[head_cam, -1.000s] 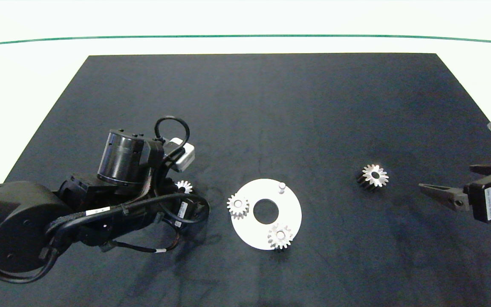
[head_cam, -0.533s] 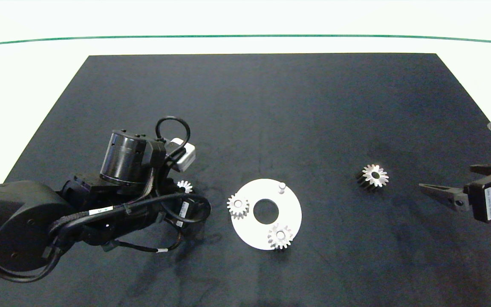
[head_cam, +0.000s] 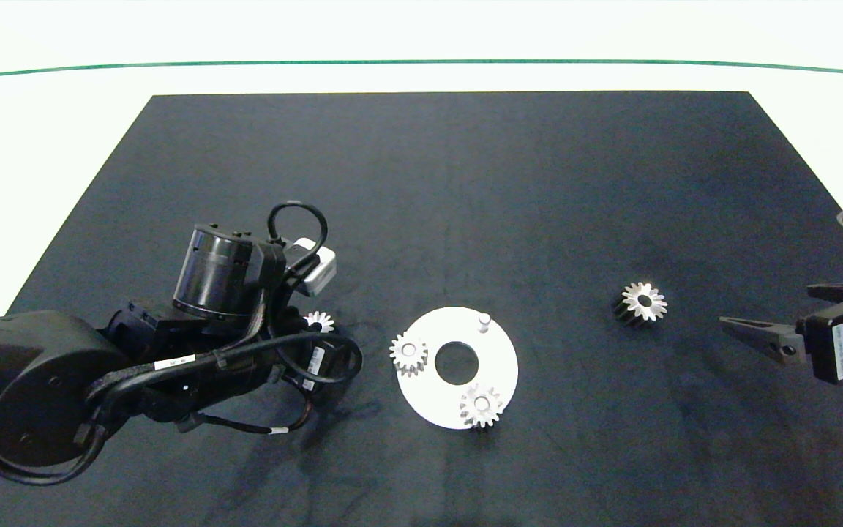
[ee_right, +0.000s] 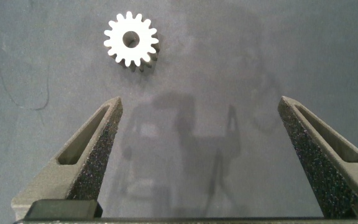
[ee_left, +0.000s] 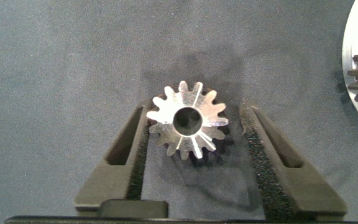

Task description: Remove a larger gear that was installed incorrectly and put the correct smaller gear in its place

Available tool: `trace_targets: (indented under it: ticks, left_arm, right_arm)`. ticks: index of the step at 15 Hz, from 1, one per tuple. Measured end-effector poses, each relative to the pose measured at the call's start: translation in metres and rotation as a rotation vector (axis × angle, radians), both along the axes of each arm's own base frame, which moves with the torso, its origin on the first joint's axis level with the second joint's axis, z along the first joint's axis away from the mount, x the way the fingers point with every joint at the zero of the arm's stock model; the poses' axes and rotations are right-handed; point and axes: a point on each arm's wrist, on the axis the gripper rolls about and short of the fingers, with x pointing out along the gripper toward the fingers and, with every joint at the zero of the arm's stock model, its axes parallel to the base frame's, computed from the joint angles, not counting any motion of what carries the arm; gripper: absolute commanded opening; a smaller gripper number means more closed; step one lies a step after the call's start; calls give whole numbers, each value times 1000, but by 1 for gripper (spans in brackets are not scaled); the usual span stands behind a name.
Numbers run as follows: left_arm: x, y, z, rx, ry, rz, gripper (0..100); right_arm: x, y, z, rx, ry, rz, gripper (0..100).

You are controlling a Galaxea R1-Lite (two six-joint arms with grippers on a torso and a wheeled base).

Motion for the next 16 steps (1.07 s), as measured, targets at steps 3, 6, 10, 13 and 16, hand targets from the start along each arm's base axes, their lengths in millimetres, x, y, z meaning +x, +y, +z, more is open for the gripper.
trace_targets:
  ticks: [3, 6, 10, 13, 16]
  left_arm:
    - [0, 0, -1, 2, 2, -1, 44]
    - [0, 0, -2, 3, 5, -1, 38]
    - [-1, 0, -3, 3, 9, 1, 30]
    - [-1, 0, -4, 4, 12, 1, 24]
    - [-1, 0, -4, 4, 13, 2, 18]
  right_arm:
    - [0, 0, 0, -1, -1, 1, 100]
    - [0, 0, 0, 0, -2, 1, 100]
    - [0, 0, 0, 0, -2, 1, 100]
    - [0, 0, 1, 0, -2, 1, 100]
    - [0, 0, 1, 0, -3, 2, 100]
